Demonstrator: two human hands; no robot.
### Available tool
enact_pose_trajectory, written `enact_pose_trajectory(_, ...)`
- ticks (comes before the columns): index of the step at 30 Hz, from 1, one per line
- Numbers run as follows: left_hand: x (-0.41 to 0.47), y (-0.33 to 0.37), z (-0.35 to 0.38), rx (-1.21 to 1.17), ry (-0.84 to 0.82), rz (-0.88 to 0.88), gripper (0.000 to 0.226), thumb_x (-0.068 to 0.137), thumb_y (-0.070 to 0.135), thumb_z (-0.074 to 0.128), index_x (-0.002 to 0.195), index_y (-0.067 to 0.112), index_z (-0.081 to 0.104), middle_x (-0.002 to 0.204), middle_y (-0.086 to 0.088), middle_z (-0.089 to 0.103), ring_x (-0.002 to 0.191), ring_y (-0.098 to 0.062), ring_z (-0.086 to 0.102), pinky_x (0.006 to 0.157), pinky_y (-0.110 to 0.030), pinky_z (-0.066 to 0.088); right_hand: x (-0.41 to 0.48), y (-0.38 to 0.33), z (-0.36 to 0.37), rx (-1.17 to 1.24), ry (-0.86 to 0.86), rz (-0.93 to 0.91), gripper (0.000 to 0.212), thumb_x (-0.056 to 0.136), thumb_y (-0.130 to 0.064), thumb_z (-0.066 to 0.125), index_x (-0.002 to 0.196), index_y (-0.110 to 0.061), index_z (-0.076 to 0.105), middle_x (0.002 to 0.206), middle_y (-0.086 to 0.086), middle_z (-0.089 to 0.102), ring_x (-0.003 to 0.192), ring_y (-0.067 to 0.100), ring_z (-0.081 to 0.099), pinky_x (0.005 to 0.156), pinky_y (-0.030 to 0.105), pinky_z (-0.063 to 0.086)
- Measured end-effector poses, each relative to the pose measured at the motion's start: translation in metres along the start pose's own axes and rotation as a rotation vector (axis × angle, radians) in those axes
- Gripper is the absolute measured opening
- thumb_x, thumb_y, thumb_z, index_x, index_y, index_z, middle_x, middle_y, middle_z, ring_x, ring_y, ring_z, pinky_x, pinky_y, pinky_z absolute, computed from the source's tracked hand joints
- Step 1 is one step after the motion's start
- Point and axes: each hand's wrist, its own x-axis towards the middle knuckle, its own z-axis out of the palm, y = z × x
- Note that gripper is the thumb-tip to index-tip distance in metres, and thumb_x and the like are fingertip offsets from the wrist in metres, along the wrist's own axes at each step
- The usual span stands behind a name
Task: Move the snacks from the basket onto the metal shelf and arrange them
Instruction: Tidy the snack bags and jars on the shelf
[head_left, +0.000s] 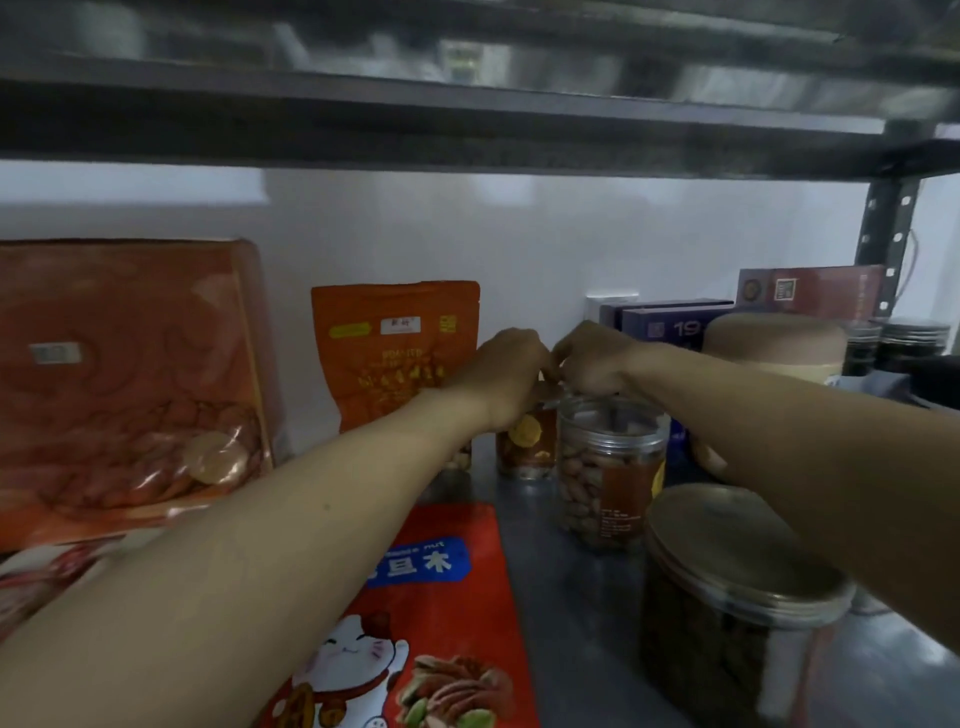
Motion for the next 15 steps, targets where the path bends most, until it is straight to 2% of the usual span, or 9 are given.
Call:
enact_pose_trajectory(3, 0.001, -0.003, -0.007, 0.004, -0.077, 0.004, 0.035, 0.095, 0.029, 0.061, 0.127, 0.016, 0.062, 0.123, -0.007, 0.053, 0.117, -0.022, 0.051, 0.086, -0.022, 0.035, 0.005, 0.005, -0.001, 0.045, -0.023, -0.012, 0.029, 0.100, -0.010, 0.048, 0.124, 0.000, 0.061, 0.123, 0.015, 0.062, 0.110, 0.027, 0.062, 0.097, 0.037, 0.052)
enact_pose_trajectory(6, 0.000, -0.007, -0.013, 0.056, -0.138, -0.054, 0.041, 0.093, 0.030, 0.064, 0.131, 0.018, 0.055, 0.136, -0.007, 0.049, 0.122, -0.022, 0.046, 0.086, -0.023, 0.033, 0.007, 0.004, -0.003, 0.197, -0.057, 0.025, 0.029, 0.095, -0.018, 0.057, 0.117, -0.001, 0.064, 0.113, 0.015, 0.065, 0.098, 0.027, 0.065, 0.077, 0.033, 0.053)
enact_pose_trajectory(7, 0.000, -0.008, -0.012, 0.066, -0.155, -0.080, 0.044, 0.092, 0.029, 0.065, 0.133, 0.018, 0.052, 0.137, -0.007, 0.049, 0.121, -0.022, 0.048, 0.083, -0.024, 0.034, 0.007, 0.004, -0.003, 0.249, -0.076, 0.043, 0.032, 0.091, -0.019, 0.061, 0.117, -0.001, 0.063, 0.114, 0.016, 0.064, 0.100, 0.029, 0.064, 0.077, 0.033, 0.051)
enact_pose_trajectory(10, 0.001, -0.008, -0.009, 0.047, -0.187, -0.129, 0.050, 0.092, 0.025, 0.066, 0.138, 0.019, 0.046, 0.141, -0.008, 0.047, 0.118, -0.024, 0.051, 0.078, -0.026, 0.038, 0.008, 0.003, -0.002, 0.269, -0.120, 0.055, 0.045, 0.079, -0.021, 0.069, 0.119, -0.001, 0.062, 0.117, 0.016, 0.062, 0.106, 0.032, 0.061, 0.088, 0.038, 0.051)
enact_pose_trajectory(15, 0.004, -0.009, -0.003, -0.017, -0.144, -0.144, 0.045, 0.091, 0.027, 0.067, 0.133, 0.019, 0.051, 0.139, -0.008, 0.049, 0.121, -0.025, 0.051, 0.082, -0.027, 0.041, 0.010, 0.007, -0.002, 0.207, -0.114, 0.026, 0.034, 0.079, -0.020, 0.070, 0.111, -0.008, 0.066, 0.115, 0.010, 0.062, 0.101, 0.026, 0.061, 0.087, 0.036, 0.054)
